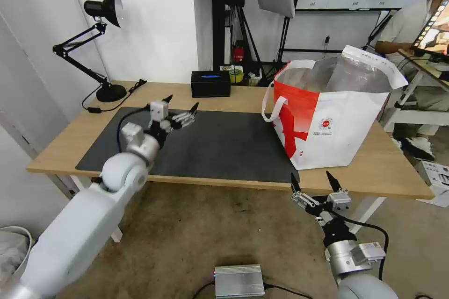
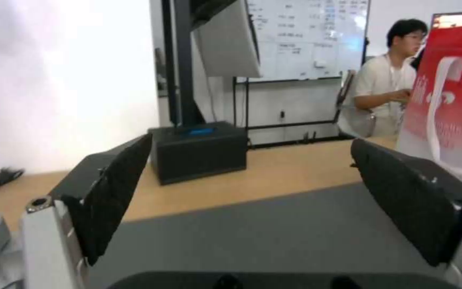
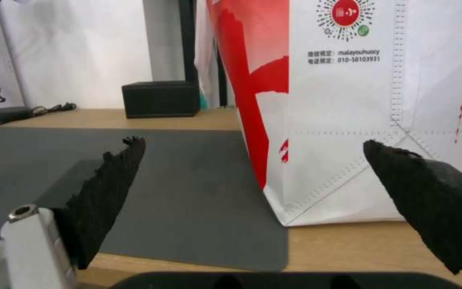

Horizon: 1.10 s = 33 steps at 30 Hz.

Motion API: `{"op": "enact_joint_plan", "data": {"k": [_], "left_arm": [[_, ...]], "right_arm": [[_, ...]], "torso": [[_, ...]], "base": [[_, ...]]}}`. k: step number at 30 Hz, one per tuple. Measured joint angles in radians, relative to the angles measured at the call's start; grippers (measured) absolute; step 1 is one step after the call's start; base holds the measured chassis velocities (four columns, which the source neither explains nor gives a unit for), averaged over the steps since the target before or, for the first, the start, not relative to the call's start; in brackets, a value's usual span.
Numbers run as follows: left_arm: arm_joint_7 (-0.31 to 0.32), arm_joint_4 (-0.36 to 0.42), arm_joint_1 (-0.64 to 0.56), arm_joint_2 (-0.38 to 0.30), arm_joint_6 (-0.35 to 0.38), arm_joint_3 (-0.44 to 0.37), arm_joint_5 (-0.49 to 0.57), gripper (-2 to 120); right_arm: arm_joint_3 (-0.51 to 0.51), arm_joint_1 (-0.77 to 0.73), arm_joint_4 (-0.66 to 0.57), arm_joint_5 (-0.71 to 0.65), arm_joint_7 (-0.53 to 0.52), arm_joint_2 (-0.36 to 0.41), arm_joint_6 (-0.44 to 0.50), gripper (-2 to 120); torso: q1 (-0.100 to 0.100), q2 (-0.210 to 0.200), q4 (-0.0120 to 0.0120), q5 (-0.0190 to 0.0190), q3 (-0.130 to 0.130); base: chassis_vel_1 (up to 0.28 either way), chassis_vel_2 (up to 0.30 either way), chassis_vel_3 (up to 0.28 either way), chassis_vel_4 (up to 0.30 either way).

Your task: Pick up the trash from the table and place it into the takeout bag.

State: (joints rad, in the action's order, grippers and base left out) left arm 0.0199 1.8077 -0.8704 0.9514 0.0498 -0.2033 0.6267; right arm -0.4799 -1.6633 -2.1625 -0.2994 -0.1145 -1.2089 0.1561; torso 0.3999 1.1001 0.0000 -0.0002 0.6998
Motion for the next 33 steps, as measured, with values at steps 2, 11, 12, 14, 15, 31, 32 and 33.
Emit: {"op": "enact_joint_plan", "data": {"k": [2, 11, 12, 14, 15, 31, 32, 33], "left_arm": [[0.000, 0.014, -0.035, 0.003, 0.000, -0.027, -0.013, 100], [-0.029, 0.063, -0.197, 0.042, -0.010, -0.180, -0.089, 100], [-0.033, 0.064, -0.208, 0.049, -0.010, -0.187, -0.097, 100], [-0.034, 0.070, -0.233, 0.065, -0.015, -0.207, -0.127, 100], [-0.034, 0.070, -0.233, 0.065, -0.015, -0.207, -0.127, 100], [-0.090, 0.160, -0.477, 0.171, -0.055, -0.377, -0.224, 100], [-0.090, 0.160, -0.477, 0.171, -0.055, -0.377, -0.224, 100], [-0.100, 0.166, -0.496, 0.182, -0.059, -0.390, -0.229, 100]], "right_arm": [[0.000, 0.000, 0.000, 0.000, 0.000, 0.000, 0.000, 100], [0.000, 0.000, 0.000, 0.000, 0.000, 0.000, 0.000, 100], [0.000, 0.000, 0.000, 0.000, 0.000, 0.000, 0.000, 100], [0.000, 0.000, 0.000, 0.000, 0.000, 0.000, 0.000, 100], [0.000, 0.000, 0.000, 0.000, 0.000, 0.000, 0.000, 100], [0.000, 0.000, 0.000, 0.000, 0.000, 0.000, 0.000, 100], [0.000, 0.000, 0.000, 0.000, 0.000, 0.000, 0.000, 100], [0.000, 0.000, 0.000, 0.000, 0.000, 0.000, 0.000, 100]], "torso": [[0.000, 0.000, -0.0001, 0.0002, 0.000], [0.000, 0.000, 0.0001, 0.0002, 0.000], [0.000, 0.000, 0.0000, 0.0002, 0.000], [0.000, 0.000, -0.0003, 0.0002, 0.000], [0.000, 0.000, -0.0003, 0.0002, 0.000], [0.000, 0.000, 0.0000, 0.0002, 0.000], [0.000, 0.000, 0.0000, 0.0002, 0.000], [0.000, 0.000, 0.0000, 0.0002, 0.000]], "base": [[0.000, 0.000, 0.000, 0.000], [0.000, 0.000, 0.000, 0.000], [0.000, 0.000, 0.000, 0.000], [0.000, 0.000, 0.000, 0.000], [0.000, 0.000, 0.000, 0.000], [0.000, 0.000, 0.000, 0.000], [0.000, 0.000, 0.000, 0.000], [0.000, 0.000, 0.000, 0.000]]}}
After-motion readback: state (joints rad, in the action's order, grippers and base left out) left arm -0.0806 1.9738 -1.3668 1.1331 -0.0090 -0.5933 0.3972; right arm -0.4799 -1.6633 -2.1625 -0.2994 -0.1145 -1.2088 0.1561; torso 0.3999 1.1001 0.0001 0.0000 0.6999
